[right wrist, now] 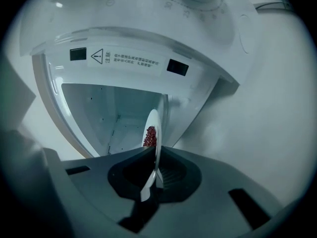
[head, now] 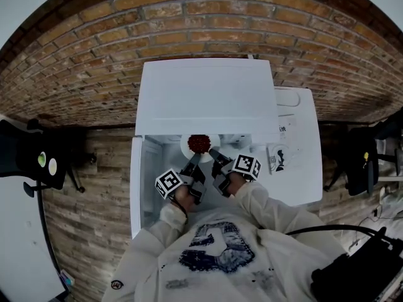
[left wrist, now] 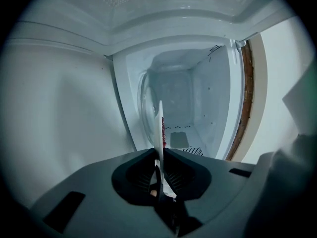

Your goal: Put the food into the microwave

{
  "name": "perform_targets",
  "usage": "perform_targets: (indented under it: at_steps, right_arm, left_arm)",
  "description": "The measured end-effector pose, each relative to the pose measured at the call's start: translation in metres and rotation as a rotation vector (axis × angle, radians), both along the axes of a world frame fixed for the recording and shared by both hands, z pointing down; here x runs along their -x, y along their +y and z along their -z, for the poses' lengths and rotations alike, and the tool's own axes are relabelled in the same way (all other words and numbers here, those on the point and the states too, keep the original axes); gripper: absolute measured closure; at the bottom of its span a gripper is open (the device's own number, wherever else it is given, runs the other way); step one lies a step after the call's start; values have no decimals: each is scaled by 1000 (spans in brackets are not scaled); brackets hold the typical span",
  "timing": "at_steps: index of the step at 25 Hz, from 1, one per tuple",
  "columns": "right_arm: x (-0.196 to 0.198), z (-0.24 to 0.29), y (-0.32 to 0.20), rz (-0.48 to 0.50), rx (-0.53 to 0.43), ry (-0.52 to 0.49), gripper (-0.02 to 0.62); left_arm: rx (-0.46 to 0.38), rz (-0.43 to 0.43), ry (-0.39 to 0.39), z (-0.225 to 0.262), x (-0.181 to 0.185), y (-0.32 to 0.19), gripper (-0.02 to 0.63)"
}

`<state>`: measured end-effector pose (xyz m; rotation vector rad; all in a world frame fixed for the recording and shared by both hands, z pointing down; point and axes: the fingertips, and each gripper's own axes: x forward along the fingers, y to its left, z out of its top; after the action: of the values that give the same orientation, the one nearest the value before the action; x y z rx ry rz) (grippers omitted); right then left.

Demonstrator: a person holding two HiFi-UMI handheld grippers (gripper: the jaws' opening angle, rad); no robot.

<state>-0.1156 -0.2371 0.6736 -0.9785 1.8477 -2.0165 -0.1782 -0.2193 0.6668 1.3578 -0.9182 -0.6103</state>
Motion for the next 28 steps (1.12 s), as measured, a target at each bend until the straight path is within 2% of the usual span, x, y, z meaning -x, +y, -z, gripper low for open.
perform_targets:
  at_steps: [17, 28]
  right_arm:
    - [5, -20, -23, -37, 16, 14, 569]
    - [7, -18, -35, -68, -1, -5, 569]
  left_arm:
    - [54, 12, 2, -23, 5, -24, 543]
    - [54, 24, -1, -23, 7, -36, 543]
